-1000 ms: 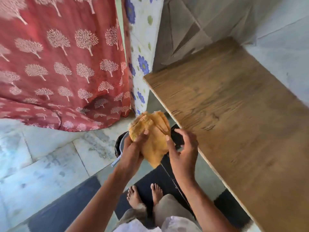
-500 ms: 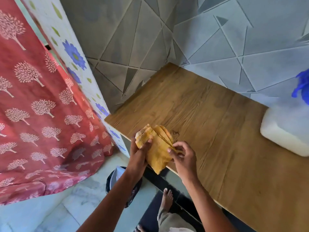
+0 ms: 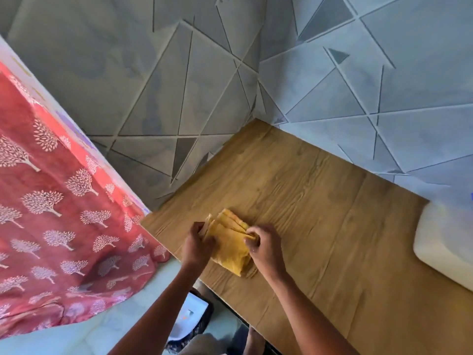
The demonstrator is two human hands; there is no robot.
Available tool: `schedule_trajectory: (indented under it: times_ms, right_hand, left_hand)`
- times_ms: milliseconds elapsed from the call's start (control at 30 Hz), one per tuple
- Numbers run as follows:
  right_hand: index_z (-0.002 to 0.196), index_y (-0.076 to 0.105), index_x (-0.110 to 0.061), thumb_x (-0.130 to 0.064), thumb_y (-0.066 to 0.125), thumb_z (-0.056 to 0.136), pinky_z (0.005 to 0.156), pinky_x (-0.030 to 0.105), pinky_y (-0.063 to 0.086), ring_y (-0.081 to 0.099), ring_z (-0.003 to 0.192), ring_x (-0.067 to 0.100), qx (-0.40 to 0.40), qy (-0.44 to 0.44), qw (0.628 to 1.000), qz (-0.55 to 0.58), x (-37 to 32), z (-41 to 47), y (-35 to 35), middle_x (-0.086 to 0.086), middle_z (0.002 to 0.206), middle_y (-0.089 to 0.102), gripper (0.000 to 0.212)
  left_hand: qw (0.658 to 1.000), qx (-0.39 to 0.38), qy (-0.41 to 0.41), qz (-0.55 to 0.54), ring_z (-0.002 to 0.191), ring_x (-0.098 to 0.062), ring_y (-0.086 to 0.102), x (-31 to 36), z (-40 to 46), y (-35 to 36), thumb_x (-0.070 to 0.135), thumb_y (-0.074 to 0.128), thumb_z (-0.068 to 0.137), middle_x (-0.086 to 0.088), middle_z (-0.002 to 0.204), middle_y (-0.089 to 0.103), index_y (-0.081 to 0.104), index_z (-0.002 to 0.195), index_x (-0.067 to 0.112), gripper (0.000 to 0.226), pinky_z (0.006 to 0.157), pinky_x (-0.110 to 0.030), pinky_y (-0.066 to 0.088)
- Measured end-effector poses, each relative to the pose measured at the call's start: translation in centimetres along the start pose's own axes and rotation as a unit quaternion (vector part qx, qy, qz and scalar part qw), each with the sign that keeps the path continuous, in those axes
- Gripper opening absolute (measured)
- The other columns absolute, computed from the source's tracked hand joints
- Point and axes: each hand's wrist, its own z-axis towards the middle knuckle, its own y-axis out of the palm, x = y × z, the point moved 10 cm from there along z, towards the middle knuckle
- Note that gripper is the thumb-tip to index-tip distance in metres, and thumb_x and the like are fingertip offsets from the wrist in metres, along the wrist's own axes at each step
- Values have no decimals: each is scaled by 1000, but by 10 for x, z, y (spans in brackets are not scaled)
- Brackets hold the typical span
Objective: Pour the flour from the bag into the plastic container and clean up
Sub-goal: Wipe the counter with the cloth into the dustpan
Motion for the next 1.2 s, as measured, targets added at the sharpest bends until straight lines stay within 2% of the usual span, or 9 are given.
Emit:
schedule_trajectory:
  times_ms: [67, 133, 267, 400, 600, 700, 833, 1033, 1200]
  right_hand:
    - [105, 72, -15, -22, 79, 84, 82, 13, 45, 58, 100, 13, 14, 10, 1000, -16, 5, -2, 2, 0, 109, 56, 23]
    - [101, 71, -18, -28, 81, 81, 78, 15, 47, 53, 103, 13, 39, 18, 998, -47, 8, -5, 0, 0, 111, 54, 24]
    - [101, 70, -20, -33, 82, 80, 75, 29, 54, 50, 102, 16, 25, 35, 995, -91, 13, -11, 5, 2, 107, 54, 28]
    - [94, 67, -16, -20, 81, 82, 76, 33, 55, 50, 103, 20, 2, 35, 997, -68, 12, -10, 5, 5, 107, 53, 19]
    - [85, 62, -6, -6, 78, 80, 65, 31, 50, 60, 83, 20, -27, -26, 999, -20, -12, -6, -1, 7, 89, 61, 17]
    - [81, 62, -11, -5, 80, 79, 57, 25, 53, 60, 69, 14, 25, 35, 998, 35, 3, -9, -12, 1, 79, 61, 19]
    - [82, 61, -13, -7, 78, 75, 58, 24, 40, 54, 64, 14, 75, 115, 990, 22, 26, -17, -12, -2, 72, 57, 19]
    - [112, 64, -3, -20, 81, 79, 76, 27, 44, 61, 90, 26, 106, 177, 978, -28, 36, -30, -4, 14, 103, 62, 41]
    - [127, 61, -8, -27, 83, 79, 81, 27, 56, 68, 96, 17, 61, 230, 971, 17, 40, -33, 6, 6, 107, 70, 56]
  left_hand:
    - [993, 29, 66, 91, 113, -25, 52, 12, 1, -5, 9, 73, 77, 1, 124, 53, 51, 129, 23, 58, 83, -35, 46]
    - [964, 31, 167, 204, 122, -19, 39, 32, 3, -4, 16, 74, 75, 8, 138, 44, 46, 136, 30, 69, 94, -40, 35]
    - [873, -132, 265, 387, 141, -15, 32, 41, 14, 29, 33, 63, 90, 12, 151, 41, 46, 141, 35, 54, 105, -52, 24]
    - [842, -179, 294, 415, 140, -16, 30, 56, 19, 34, 50, 57, 93, 11, 148, 41, 50, 135, 38, 44, 109, -55, 13]
    - [842, -185, 339, 377, 136, -16, 36, 81, 15, 21, 37, 62, 94, 8, 140, 50, 61, 128, 33, 34, 112, -52, 13]
    - [849, -191, 358, 339, 137, -16, 41, 95, 18, 20, 32, 62, 95, 8, 137, 54, 65, 121, 32, 27, 111, -51, 11]
    - [833, -220, 377, 341, 136, -14, 43, 107, 20, 46, 23, 62, 94, 11, 134, 57, 67, 119, 35, 29, 109, -53, 14]
    - [757, -253, 426, 427, 144, -15, 35, 86, 23, 79, 40, 62, 93, 11, 153, 41, 49, 142, 35, 50, 102, -56, 26]
    - [661, -272, 473, 515, 142, -12, 37, 85, 31, 96, 56, 51, 94, 12, 152, 41, 42, 146, 38, 55, 106, -55, 18]
